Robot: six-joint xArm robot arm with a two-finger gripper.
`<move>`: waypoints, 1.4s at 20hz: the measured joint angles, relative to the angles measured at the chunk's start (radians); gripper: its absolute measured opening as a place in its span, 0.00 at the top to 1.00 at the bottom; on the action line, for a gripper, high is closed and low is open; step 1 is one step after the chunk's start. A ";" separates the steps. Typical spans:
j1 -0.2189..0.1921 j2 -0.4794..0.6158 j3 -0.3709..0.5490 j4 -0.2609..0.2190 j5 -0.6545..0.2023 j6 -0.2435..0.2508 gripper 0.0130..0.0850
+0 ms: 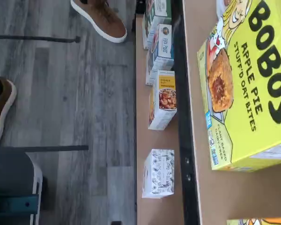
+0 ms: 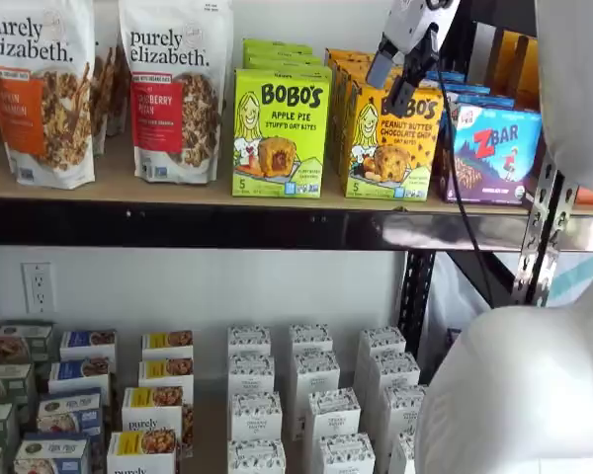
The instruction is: Pick up the orange box on the top shelf, the fifth box from the left
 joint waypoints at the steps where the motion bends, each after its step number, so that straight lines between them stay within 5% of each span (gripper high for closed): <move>1: 0.003 -0.012 0.017 -0.003 -0.025 0.000 0.00; 15: -0.019 -0.065 0.069 0.053 -0.128 -0.007 0.00; 28: -0.125 -0.007 0.030 0.088 -0.189 -0.110 0.00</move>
